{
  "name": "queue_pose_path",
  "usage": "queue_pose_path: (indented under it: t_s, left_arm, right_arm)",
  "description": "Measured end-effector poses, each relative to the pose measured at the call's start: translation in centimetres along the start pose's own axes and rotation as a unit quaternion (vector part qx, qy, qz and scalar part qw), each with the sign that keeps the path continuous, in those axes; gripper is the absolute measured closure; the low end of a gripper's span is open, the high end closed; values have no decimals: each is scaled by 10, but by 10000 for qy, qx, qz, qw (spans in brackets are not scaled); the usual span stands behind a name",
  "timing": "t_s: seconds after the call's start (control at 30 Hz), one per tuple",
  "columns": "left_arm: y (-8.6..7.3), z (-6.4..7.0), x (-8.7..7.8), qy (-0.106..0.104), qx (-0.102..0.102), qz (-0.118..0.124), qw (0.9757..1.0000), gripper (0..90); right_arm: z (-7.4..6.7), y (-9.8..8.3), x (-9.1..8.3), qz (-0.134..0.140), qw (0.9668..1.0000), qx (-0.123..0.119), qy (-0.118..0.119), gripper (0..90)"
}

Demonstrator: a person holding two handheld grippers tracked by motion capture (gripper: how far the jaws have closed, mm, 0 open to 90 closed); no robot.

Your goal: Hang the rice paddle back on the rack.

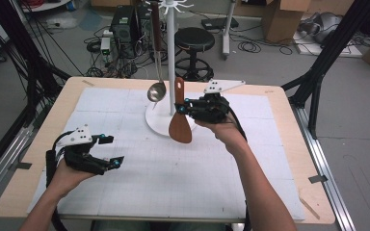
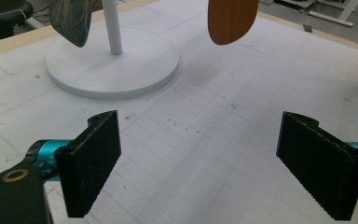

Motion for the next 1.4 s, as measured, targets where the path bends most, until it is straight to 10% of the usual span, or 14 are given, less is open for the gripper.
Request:
queue_pose_path:
  t_s: [1.4]
  left_arm:
    - [-3,-5,1,113,-137,-51,9998,18]
  right_arm:
    - [17,79,18,216,9993,-315,-14,819]
Point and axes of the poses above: each handheld gripper's, and its own axes: x roughly forward along the jaws, y roughly out of its top, z roughly to its right, the point moved 10 cm from there along x, roughly forward along the jaws, and after that the axes turned 13 degrees about -y, right-handed, at the moved point
